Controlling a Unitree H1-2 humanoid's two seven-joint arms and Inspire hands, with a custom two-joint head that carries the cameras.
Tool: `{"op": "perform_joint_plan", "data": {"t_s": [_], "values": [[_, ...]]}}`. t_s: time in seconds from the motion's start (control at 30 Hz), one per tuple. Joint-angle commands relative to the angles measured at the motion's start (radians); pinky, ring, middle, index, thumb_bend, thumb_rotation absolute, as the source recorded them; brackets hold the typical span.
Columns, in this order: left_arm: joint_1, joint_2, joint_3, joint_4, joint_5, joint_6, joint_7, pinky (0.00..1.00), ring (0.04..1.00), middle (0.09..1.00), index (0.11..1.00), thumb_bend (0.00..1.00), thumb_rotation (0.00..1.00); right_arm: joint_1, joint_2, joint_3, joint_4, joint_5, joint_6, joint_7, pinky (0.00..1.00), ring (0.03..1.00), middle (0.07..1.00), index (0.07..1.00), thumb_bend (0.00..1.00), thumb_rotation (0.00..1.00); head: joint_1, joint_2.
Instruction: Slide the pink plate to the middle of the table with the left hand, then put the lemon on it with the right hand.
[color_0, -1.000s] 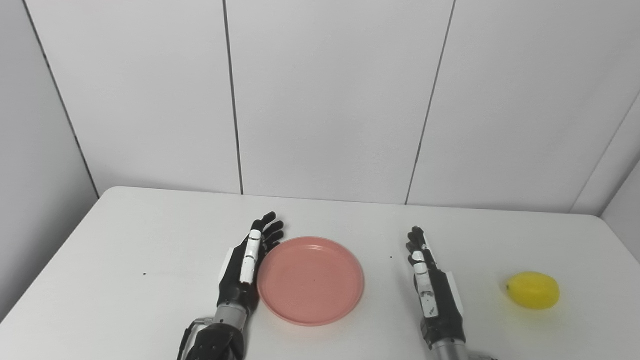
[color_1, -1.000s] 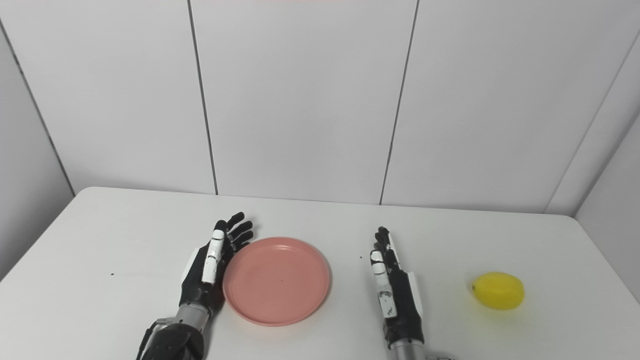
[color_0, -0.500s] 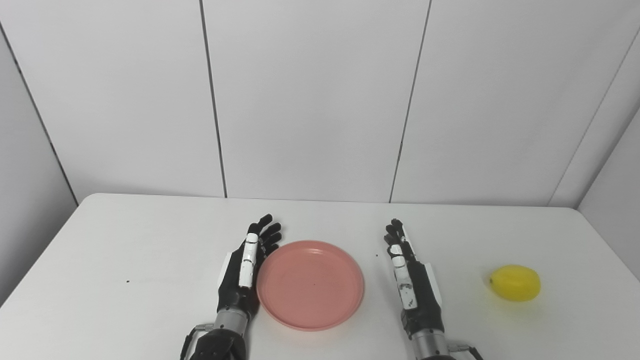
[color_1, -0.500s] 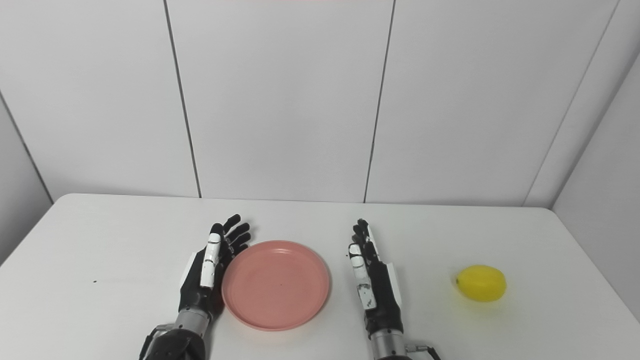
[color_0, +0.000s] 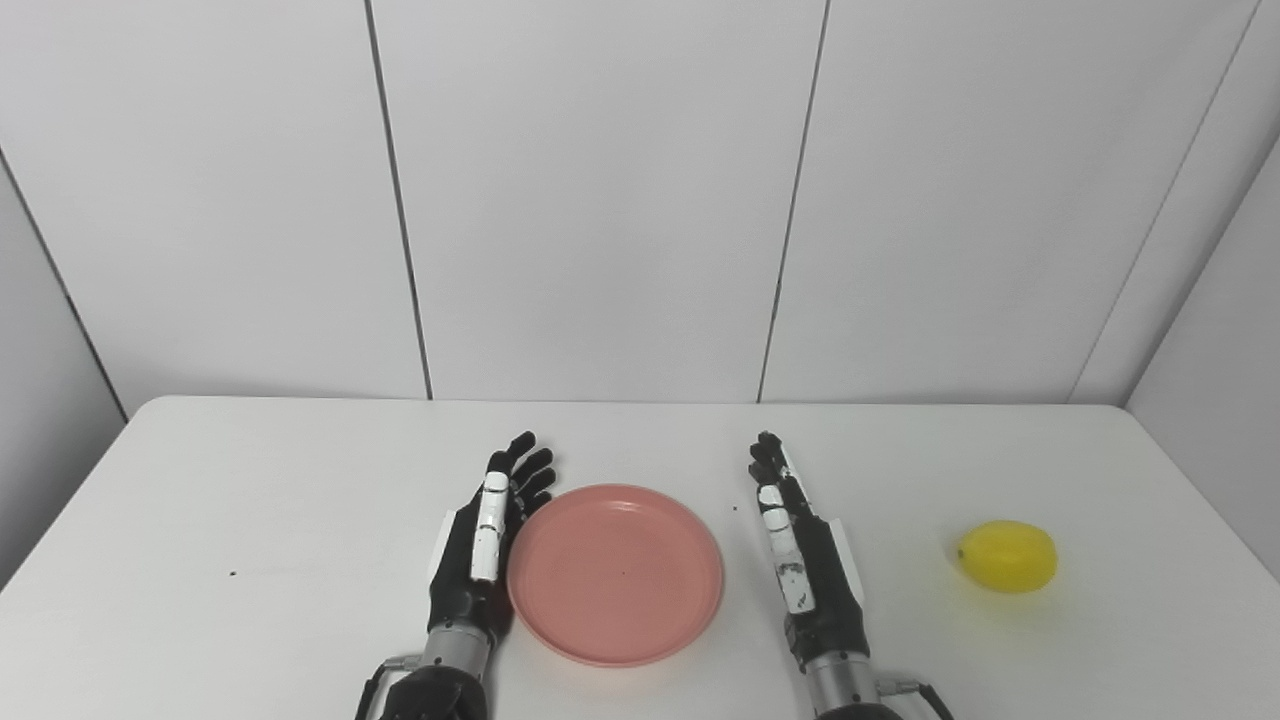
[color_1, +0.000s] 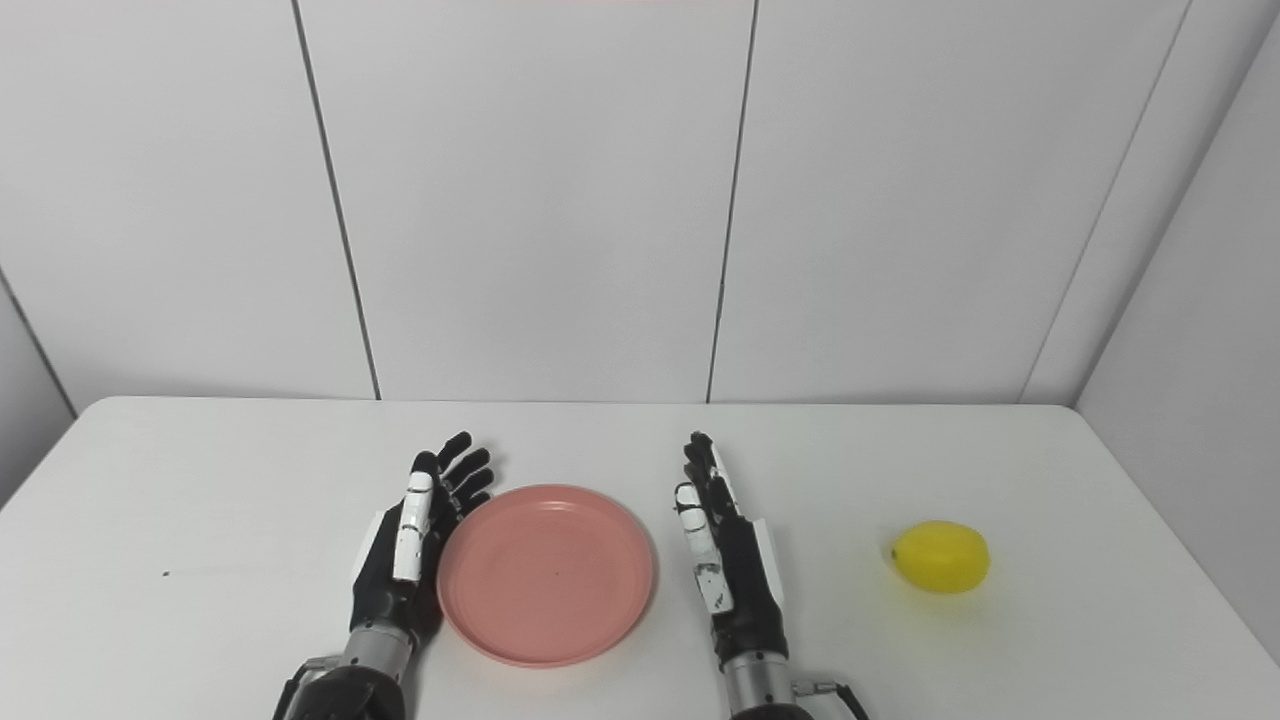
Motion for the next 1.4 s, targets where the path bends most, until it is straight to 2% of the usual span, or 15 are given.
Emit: {"op": "perform_joint_plan", "data": {"t_s": [0.0,0.13,0.27,0.33,0.43,0.47,0.5,0.53,0.57,0.6,0.77,0.87,1.1,1.23,1.37], "values": [[-0.009,-0.007,-0.006,0.005,0.003,0.001,-0.017,0.90,0.892,0.881,0.870,0.61,1.00,-0.014,0.013,-0.001,0.001,-0.005,-0.036,-0.016,0.99,0.949,0.944,0.951,0.74,1.00,-0.007,0.000],[-0.003,0.003,-0.001,0.001,-0.001,0.003,-0.027,0.89,0.878,0.867,0.858,0.61,1.00,-0.015,-0.002,0.003,-0.019,-0.032,-0.038,-0.024,1.00,0.969,0.965,0.964,0.73,1.00,-0.052,-0.001],[0.001,0.023,0.000,-0.021,0.001,0.011,-0.041,0.87,0.870,0.862,0.853,0.62,1.00,-0.020,-0.032,0.023,-0.050,-0.233,-0.044,-0.123,0.91,0.942,0.947,0.953,0.65,1.00,-0.109,-0.002],[0.000,0.038,-0.005,-0.037,0.011,0.024,-0.050,0.89,0.875,0.866,0.857,0.62,1.00,-0.022,-0.042,0.025,-0.076,-0.305,-0.018,-0.158,0.91,0.939,0.946,0.957,0.68,1.00,-0.137,-0.004],[-0.007,0.064,-0.013,-0.035,0.017,0.021,-0.069,0.91,0.887,0.875,0.869,0.61,1.00,-0.019,-0.061,0.031,-0.148,-0.463,0.080,-0.203,0.90,0.935,0.943,0.956,0.70,0.96,-0.183,-0.003],[-0.009,0.068,-0.013,-0.033,0.016,0.019,-0.073,0.90,0.882,0.870,0.863,0.62,1.00,-0.018,-0.067,0.033,-0.167,-0.511,0.107,-0.214,0.88,0.927,0.939,0.953,0.70,0.86,-0.183,-0.003],[-0.012,0.072,-0.012,-0.023,0.016,0.007,-0.080,0.90,0.880,0.868,0.860,0.62,1.00,-0.019,-0.076,0.035,-0.182,-0.561,0.130,-0.228,0.87,0.923,0.937,0.952,0.70,0.80,-0.198,-0.004],[-0.014,0.075,-0.012,-0.015,0.016,-0.002,-0.084,0.89,0.877,0.868,0.860,0.62,1.00,-0.019,-0.083,0.037,-0.192,-0.594,0.145,-0.238,0.85,0.918,0.932,0.947,0.71,0.66,-0.198,-0.004],[-0.017,0.081,-0.014,-0.003,0.018,-0.011,-0.090,0.89,0.876,0.868,0.860,0.62,1.00,-0.021,-0.090,0.030,-0.201,-0.617,0.166,-0.246,0.85,0.917,0.931,0.946,0.71,0.64,-0.211,-0.005],[-0.019,0.085,-0.015,0.004,0.021,-0.017,-0.093,0.88,0.871,0.864,0.853,0.64,1.00,-0.023,-0.095,0.026,-0.207,-0.632,0.181,-0.251,0.85,0.909,0.924,0.938,0.72,0.53,-0.211,-0.005],[-0.027,0.102,-0.007,0.025,0.020,-0.038,-0.110,0.86,0.854,0.847,0.840,0.66,1.00,-0.021,-0.115,-0.007,-0.237,-0.675,0.262,-0.261,0.79,0.873,0.903,0.927,0.78,0.39,-0.253,-0.003],[-0.034,0.113,0.001,0.047,0.009,-0.055,-0.126,0.86,0.852,0.843,0.838,0.67,1.00,-0.016,-0.126,-0.021,-0.263,-0.693,0.305,-0.251,0.79,0.867,0.896,0.928,0.82,0.38,-0.264,0.000],[-0.045,0.125,0.017,0.067,-0.006,-0.074,-0.146,0.83,0.841,0.833,0.827,0.68,1.00,-0.009,-0.150,-0.055,-0.290,-0.694,0.347,-0.268,0.78,0.863,0.898,0.931,0.89,0.33,-0.309,-0.002],[-0.052,0.132,0.021,0.088,-0.007,-0.085,-0.157,0.83,0.843,0.835,0.828,0.69,1.00,-0.004,-0.165,-0.075,-0.294,-0.700,0.356,-0.285,0.78,0.863,0.900,0.933,0.94,0.23,-0.320,-0.003],[-0.056,0.133,0.022,0.109,-0.006,-0.100,-0.164,0.83,0.842,0.832,0.825,0.70,1.00,0.010,-0.174,-0.100,-0.324,-0.695,0.391,-0.282,0.79,0.875,0.911,0.942,0.93,0.20,-0.328,-0.003]]}}
